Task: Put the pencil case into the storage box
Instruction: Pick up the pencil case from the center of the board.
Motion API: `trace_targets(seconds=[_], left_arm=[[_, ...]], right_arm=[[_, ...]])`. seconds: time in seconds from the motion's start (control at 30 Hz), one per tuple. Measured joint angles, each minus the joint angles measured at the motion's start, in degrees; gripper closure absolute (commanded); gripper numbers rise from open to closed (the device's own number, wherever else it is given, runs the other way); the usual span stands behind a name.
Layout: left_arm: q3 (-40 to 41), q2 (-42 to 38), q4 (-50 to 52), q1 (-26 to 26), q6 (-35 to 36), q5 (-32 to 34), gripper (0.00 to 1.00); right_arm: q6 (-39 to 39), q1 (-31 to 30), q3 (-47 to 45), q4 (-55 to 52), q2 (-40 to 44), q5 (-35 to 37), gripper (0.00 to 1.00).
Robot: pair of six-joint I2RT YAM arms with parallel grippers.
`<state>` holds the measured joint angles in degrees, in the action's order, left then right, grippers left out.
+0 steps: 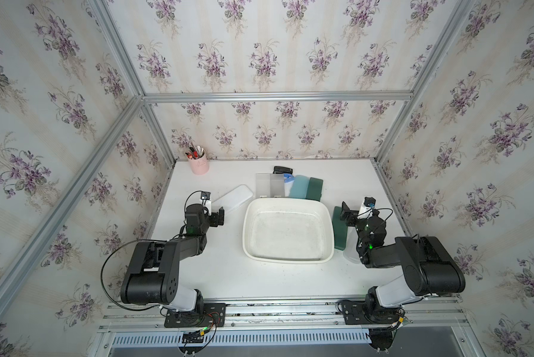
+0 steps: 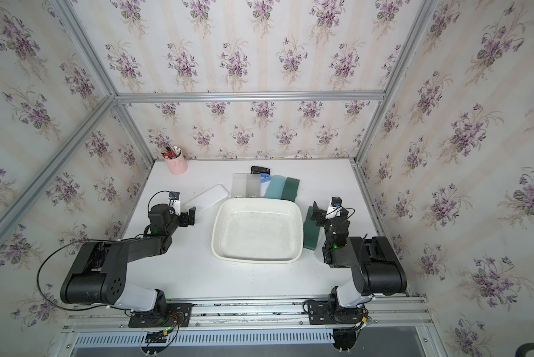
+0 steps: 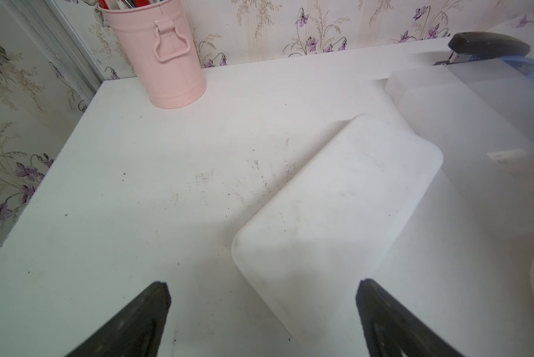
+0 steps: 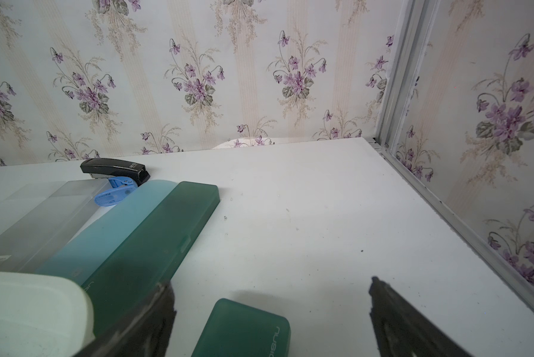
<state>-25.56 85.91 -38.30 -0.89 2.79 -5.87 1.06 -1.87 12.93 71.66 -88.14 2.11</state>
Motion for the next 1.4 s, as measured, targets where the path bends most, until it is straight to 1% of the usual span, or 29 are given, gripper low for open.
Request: trace_targets(seconds=[0.23,0.3,0.37,0.4,0.47,0.57,0.67,0.73,0.77,0.87,0.97,1.07,1.13,1.2,1.3,1.37,1.4], left_arm=[[0.00,0.00,0.00,0.02,0.00,0.00,0.01],[0.00,0.00,0.00,0.07,0.00,0.04,0.01],[-0.87,-0.42,1.77,0.17,-0.04,0.87,0.01],[-2.71,-0.96,4.87,0.17,-0.26,1.64,0.01],[-9.53,-1.51,12.59,0.26,-0.98,3.54,0.01],[-25.46,-0.37,28.02,1.60,-3.37,7.91,0.01],[-40.11,1.44,44.04,6.40,-5.11,9.77,0.01],[-46.10,2.03,54.16,9.40,-6.71,9.55,0.01],[-48.83,2.47,59.60,10.47,-7.89,7.96,0.01],[-53.18,3.67,71.73,11.78,-11.72,3.85,0.01],[-54.10,4.46,81.26,13.00,-14.71,-1.05,0.01],[-56.96,7.41,87.52,12.92,-14.78,-1.97,0.01],[-61.96,11.93,91.14,12.46,-11.85,-1.75,0.01],[-68.35,17.42,93.42,11.89,-6.47,-1.49,0.01],[-75.19,23.82,96.08,10.43,4.17,-2.01,0.01],[-77.92,27.23,96.87,8.66,11.82,-2.67,0.01],[-78.51,28.28,96.85,7.91,14.25,-3.45,0.01]], right_arm=[[-0.59,0.00,1.01,-1.77,0.70,-0.68,0.00],[-0.57,0.00,3.54,-6.03,1.97,-0.74,0.00],[0.55,-0.02,9.75,-14.47,3.45,0.57,0.00],[1.01,-0.02,13.97,-19.54,4.09,1.46,0.00],[2.97,-0.02,21.44,-29.35,4.92,2.29,0.00],[6.08,-0.02,31.28,-44.11,5.70,2.84,0.00],[9.99,-0.02,38.56,-58.47,5.77,1.70,0.00],[12.37,-0.04,40.52,-65.77,5.77,-0.26,0.00],[13.44,-0.09,41.07,-69.35,5.79,-1.51,0.00],[15.91,-0.50,42.51,-79.52,5.14,-4.83,0.01],[17.46,-0.83,43.23,-86.79,3.89,-6.91,0.01],[19.17,-0.79,42.34,-91.19,3.80,-7.50,0.01],[20.17,-0.74,41.77,-92.67,3.87,-7.80,0.01],[21.00,-0.74,41.59,-93.48,3.87,-8.20,0.01],[21.49,-0.74,41.35,-94.25,4.46,-9.01,0.01],[21.68,-0.74,41.35,-94.60,4.87,-9.27,0.00],[21.70,-0.74,41.35,-94.71,5.03,-9.44,0.00]])
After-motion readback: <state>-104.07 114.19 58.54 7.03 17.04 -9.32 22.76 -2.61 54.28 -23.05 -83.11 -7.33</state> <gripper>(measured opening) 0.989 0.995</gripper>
